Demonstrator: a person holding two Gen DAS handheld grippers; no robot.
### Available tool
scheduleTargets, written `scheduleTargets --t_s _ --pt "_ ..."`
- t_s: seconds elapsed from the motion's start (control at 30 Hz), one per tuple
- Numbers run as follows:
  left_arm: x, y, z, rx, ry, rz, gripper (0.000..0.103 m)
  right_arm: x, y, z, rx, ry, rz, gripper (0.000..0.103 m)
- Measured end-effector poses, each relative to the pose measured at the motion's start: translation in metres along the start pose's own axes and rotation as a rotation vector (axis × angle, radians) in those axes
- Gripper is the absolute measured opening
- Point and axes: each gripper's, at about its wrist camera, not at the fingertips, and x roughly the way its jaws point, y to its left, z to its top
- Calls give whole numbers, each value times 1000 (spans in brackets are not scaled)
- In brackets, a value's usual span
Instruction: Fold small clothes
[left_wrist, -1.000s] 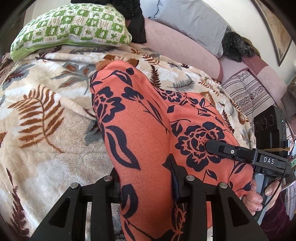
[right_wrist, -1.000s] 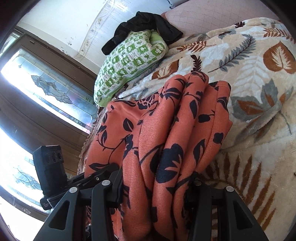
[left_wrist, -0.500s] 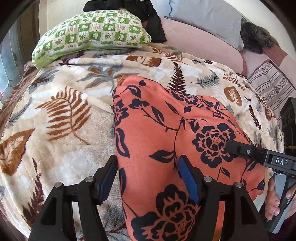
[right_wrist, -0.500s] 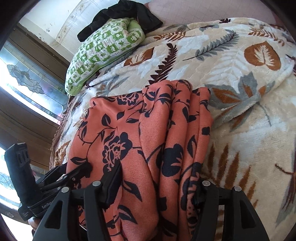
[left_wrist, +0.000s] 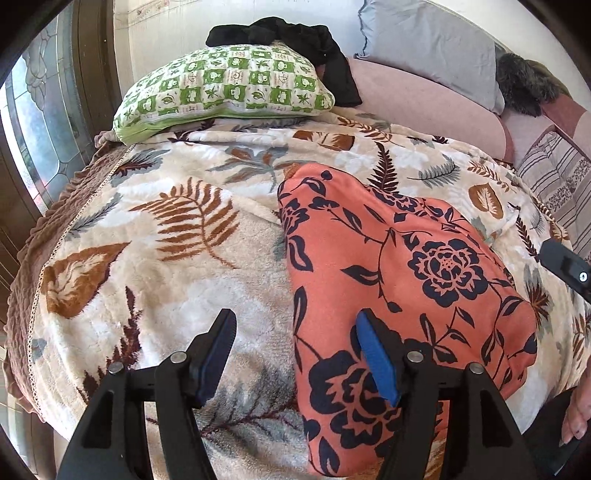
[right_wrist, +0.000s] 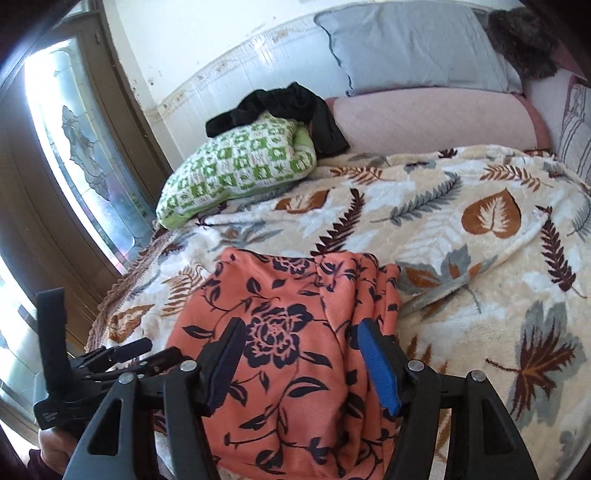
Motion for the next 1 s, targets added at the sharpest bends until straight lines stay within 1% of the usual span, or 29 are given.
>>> scheduleTargets --t_s 0.07,0.13,0.2,0.23,0.27,0.3,0.33,0.4,0.47,0.5,0.57,0.63,0.7,0.77,0.8,0.87,0.9,0.93,0.97,1.0 --pt "-2 3 -3 -4 -3 12 72 -6 8 -2 -3 -19 48 66" --pt "-2 5 -7 -8 -3 30 75 -5 10 -7 21 12 99 66" --pt "1 8 -9 -13 7 42 79 6 7 -13 55 85 121 66" --pt "4 9 -9 -19 17 51 81 15 4 -17 75 136 127 66" --pt "9 12 -10 -27 34 59 88 27 0 -23 95 202 124 66" --pt "15 14 -11 -35 52 58 93 40 -3 -29 109 274 100 64" --pt "20 17 -12 -47 66 51 93 50 -8 -35 117 321 75 63" --pt "24 22 -12 -77 78 34 96 52 -8 -35 107 312 73 63" --pt "21 24 -9 -86 72 17 96 51 -3 -30 83 318 65 63" --pt "15 24 -6 -88 47 19 96 51 -3 -27 78 313 65 63" --pt "0 26 3 -99 -34 13 96 51 -4 -18 90 295 66 63" --pt "-8 28 16 -134 -78 -12 96 51 -8 -3 115 262 71 64" --pt "-1 27 34 -161 -60 -32 96 55 -13 14 138 230 83 65" --pt "14 19 49 -144 -27 -30 96 66 -18 31 150 218 89 65" --pt "23 13 56 -119 -13 -14 96 74 -21 38 158 213 91 65" --pt "47 1 70 -66 36 45 96 94 -29 49 186 229 97 64" --pt "59 -4 75 -48 63 69 96 104 -36 51 212 249 108 62" --pt "71 -8 79 -38 87 79 96 115 -43 52 242 266 117 52" --pt "82 -11 82 -31 110 81 96 125 -49 51 260 285 110 45" --pt "94 -14 83 -21 140 85 96 135 -55 49 262 311 80 34"
